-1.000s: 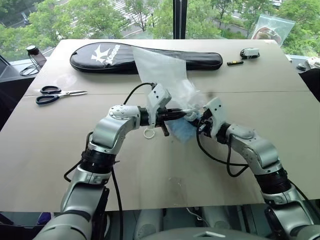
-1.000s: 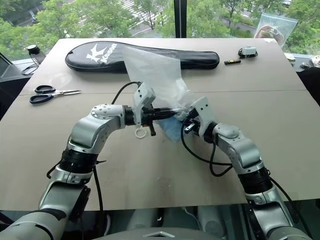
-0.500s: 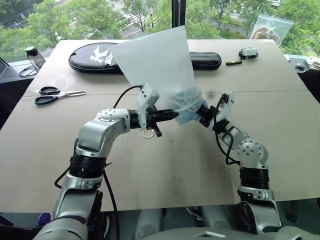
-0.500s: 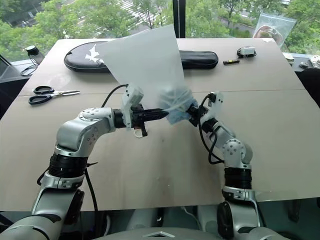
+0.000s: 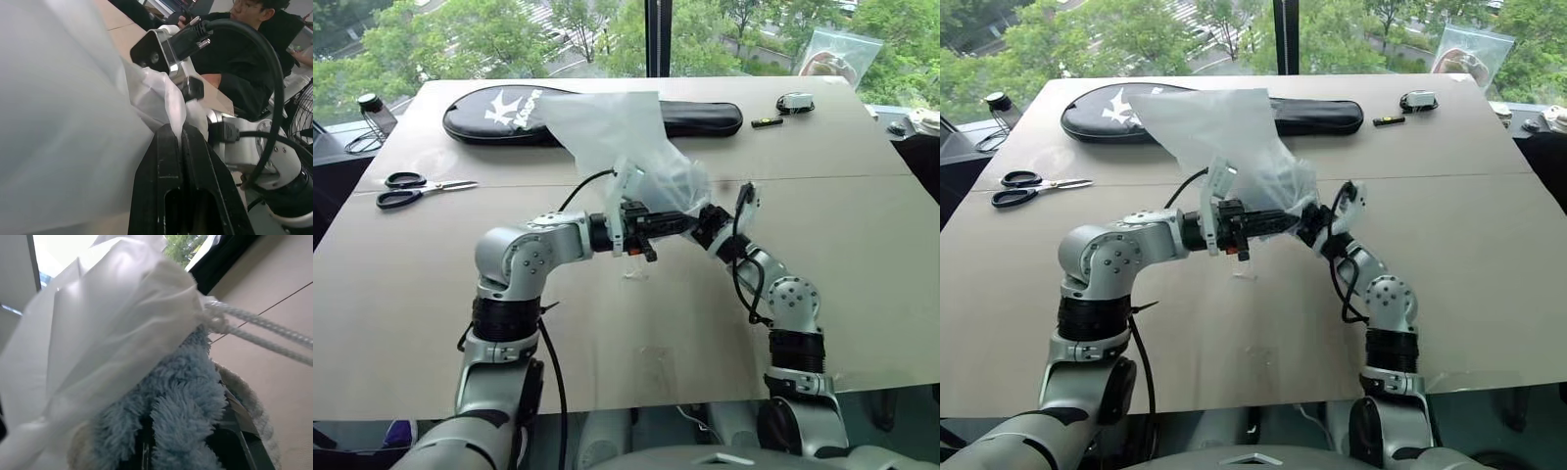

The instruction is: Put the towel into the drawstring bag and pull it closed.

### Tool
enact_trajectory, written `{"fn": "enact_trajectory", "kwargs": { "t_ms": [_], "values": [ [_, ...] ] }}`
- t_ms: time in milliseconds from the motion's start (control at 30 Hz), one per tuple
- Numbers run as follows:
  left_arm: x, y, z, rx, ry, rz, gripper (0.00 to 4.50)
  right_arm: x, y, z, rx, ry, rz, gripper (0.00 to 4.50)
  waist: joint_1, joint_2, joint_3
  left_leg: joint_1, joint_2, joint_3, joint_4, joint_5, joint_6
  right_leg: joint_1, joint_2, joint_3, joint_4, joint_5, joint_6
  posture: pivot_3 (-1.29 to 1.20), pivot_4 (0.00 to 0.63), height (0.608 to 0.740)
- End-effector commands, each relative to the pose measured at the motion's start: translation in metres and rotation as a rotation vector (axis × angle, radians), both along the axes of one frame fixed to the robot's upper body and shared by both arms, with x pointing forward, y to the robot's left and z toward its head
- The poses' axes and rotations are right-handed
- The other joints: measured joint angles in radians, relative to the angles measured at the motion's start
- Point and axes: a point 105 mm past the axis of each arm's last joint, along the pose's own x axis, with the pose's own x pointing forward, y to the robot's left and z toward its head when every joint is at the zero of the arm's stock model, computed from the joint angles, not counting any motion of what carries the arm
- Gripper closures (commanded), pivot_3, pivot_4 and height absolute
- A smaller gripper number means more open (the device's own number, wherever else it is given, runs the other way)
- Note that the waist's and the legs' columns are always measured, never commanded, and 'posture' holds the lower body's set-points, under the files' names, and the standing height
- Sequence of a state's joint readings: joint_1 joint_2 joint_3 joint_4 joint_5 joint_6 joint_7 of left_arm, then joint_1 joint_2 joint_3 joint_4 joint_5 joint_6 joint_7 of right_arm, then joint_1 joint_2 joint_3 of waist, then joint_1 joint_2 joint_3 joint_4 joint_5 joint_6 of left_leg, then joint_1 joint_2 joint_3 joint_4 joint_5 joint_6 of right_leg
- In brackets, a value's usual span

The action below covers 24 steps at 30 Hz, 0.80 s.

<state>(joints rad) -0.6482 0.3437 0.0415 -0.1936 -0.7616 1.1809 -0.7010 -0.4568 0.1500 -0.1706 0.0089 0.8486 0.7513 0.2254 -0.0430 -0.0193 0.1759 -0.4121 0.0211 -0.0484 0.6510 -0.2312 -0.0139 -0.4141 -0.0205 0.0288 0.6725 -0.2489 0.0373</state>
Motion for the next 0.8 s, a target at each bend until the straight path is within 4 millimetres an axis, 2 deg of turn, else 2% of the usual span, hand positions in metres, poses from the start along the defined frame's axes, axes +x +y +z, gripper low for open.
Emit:
{"fn": "enact_trajectory", "kwargs": {
  "t_ms": [33, 133, 200, 267, 367, 400, 467, 600, 667, 733, 800],
  "values": [
    [-0.005, -0.006, 0.017, -0.036, -0.055, -0.026, 4.50, -0.003, 0.005, 0.024, 0.145, -0.042, 0.015, 4.48, 0.002, 0.000, 0.000, 0.000, 0.000, 0.000, 0.000, 0.000, 0.000, 0.000, 0.000, 0.000, 0.000, 0.000, 0.000, 0.00, 0.150, 0.740],
    [-0.008, -0.004, 0.013, -0.026, -0.046, -0.020, 4.50, 0.007, -0.010, 0.034, 0.286, -0.008, -0.043, 4.48, 0.007, 0.000, 0.000, -0.001, 0.000, 0.000, 0.001, 0.000, 0.000, 0.000, -0.001, 0.000, 0.000, 0.000, 0.000, 0.00, 0.150, 0.740],
    [-0.010, -0.006, 0.012, -0.026, -0.050, -0.020, 4.50, 0.010, -0.006, 0.032, 0.237, -0.002, -0.049, 4.48, 0.005, 0.000, 0.000, -0.001, -0.001, 0.000, 0.001, 0.000, 0.000, 0.000, -0.002, -0.001, 0.000, 0.000, 0.000, 0.00, 0.150, 0.740],
    [-0.010, -0.010, 0.014, -0.033, -0.060, -0.013, 4.50, 0.012, 0.005, 0.025, 0.115, -0.019, -0.042, 4.48, -0.001, 0.000, 0.000, -0.001, -0.001, 0.000, 0.001, 0.000, 0.000, 0.000, -0.002, 0.000, 0.000, 0.000, 0.000, 0.00, 0.150, 0.740],
    [-0.003, -0.012, 0.018, -0.053, -0.071, 0.030, 4.50, 0.005, 0.031, 0.002, -0.277, -0.166, 0.019, 4.48, -0.002, 0.001, 0.001, 0.000, 0.000, 0.000, 0.000, 0.000, 0.000, 0.000, 0.000, 0.000, 0.001, 0.000, 0.000, 0.00, 0.150, 0.740],
    [-0.001, -0.012, 0.019, -0.057, -0.074, 0.041, 4.50, 0.002, 0.036, -0.004, -0.353, -0.207, 0.040, 4.48, -0.001, 0.001, 0.001, 0.000, 0.000, 0.001, 0.001, 0.000, 0.000, 0.000, 0.000, 0.001, 0.001, 0.000, 0.000, 0.00, 0.150, 0.740],
    [0.001, -0.010, 0.019, -0.056, -0.071, 0.064, 4.50, 0.000, 0.036, 0.004, -0.249, -0.182, 0.045, 4.48, 0.002, 0.001, 0.001, 0.000, -0.001, 0.001, 0.001, 0.000, 0.000, 0.000, 0.000, 0.001, 0.001, 0.000, 0.000, 0.00, 0.150, 0.740],
    [-0.001, -0.009, 0.012, -0.052, -0.053, 0.071, 4.50, 0.017, 0.015, 0.039, 0.176, -0.048, -0.030, 4.48, 0.006, 0.001, 0.001, -0.001, 0.000, 0.000, 0.001, 0.000, 0.000, 0.000, -0.001, 0.000, 0.001, 0.000, 0.000, 0.00, 0.150, 0.740],
    [-0.002, -0.009, 0.012, -0.057, -0.043, 0.077, 4.50, 0.022, 0.009, 0.044, 0.268, -0.005, -0.040, 4.48, 0.008, 0.001, 0.001, -0.001, -0.001, 0.000, 0.001, 0.000, 0.000, 0.000, -0.002, -0.001, 0.000, 0.000, 0.000, 0.00, 0.150, 0.740],
    [-0.002, -0.012, 0.012, -0.064, -0.044, 0.080, 4.50, 0.026, 0.011, 0.041, 0.254, 0.017, -0.040, 4.48, 0.008, 0.001, 0.001, -0.001, -0.003, 0.000, 0.001, 0.000, 0.000, 0.000, -0.003, 0.000, 0.001, 0.000, 0.000, 0.00, 0.150, 0.740],
    [0.003, -0.015, 0.017, -0.090, -0.052, 0.110, 4.50, 0.015, 0.036, 0.030, -0.042, -0.107, 0.026, 4.48, -0.001, 0.001, 0.001, -0.001, -0.003, 0.000, 0.001, 0.000, 0.000, 0.000, -0.003, 0.000, 0.001, 0.000, 0.000, 0.00, 0.150, 0.740]
  ]
}}
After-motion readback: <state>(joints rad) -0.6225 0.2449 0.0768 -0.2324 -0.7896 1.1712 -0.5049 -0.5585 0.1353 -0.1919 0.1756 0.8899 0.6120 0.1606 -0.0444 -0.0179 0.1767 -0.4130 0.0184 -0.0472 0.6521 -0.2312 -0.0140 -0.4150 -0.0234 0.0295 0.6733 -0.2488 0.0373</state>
